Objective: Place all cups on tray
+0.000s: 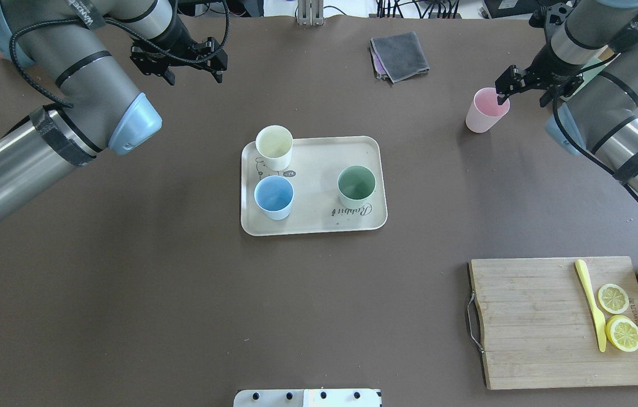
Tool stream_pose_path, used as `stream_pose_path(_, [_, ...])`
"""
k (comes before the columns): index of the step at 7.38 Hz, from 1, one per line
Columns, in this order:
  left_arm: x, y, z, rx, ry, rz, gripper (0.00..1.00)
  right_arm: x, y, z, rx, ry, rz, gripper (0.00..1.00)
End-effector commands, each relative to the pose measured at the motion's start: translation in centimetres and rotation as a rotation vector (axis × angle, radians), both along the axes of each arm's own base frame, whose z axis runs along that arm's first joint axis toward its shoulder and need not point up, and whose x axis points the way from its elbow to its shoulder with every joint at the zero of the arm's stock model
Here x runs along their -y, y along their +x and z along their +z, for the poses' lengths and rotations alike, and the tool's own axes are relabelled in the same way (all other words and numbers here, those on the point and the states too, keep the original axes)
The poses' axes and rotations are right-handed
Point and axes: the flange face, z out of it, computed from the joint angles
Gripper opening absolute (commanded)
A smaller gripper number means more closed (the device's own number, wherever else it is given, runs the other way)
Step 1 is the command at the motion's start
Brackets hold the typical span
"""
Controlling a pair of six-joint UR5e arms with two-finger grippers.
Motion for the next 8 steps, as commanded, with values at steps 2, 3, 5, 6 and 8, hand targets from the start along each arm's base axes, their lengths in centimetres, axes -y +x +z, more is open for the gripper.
stream_pose_path(2, [0.6, -1.3, 1.5, 0.017, 0.012, 0.001, 0.97, -1.3, -2.9, 0.9, -0.037, -0.008, 0.005, 0.31])
stream_pose_path(3, [0.5, -1.3, 1.6, 0.016, 0.013, 0.001, 0.97, -1.2, -3.1, 0.6, -0.033, -0.001, 0.005, 0.00])
stream_pose_path(5, [0.5, -1.4, 1.8, 0.013, 0.015, 0.002, 0.97, -0.9, -3.1, -0.1, -0.026, -0.010, 0.023, 0.00])
stream_pose_path(6, [0.5, -1.4, 1.7, 0.012, 0.015, 0.001, 0.97, -0.6, -3.3, -1.5, -0.009, 0.000, 0.024, 0.00])
stream_pose_path(8, [0.3, -1.8, 1.1, 0.005, 0.024, 0.000, 0.97, 0.4, -3.9, -7.2, 0.072, -0.019, 0.063, 0.00])
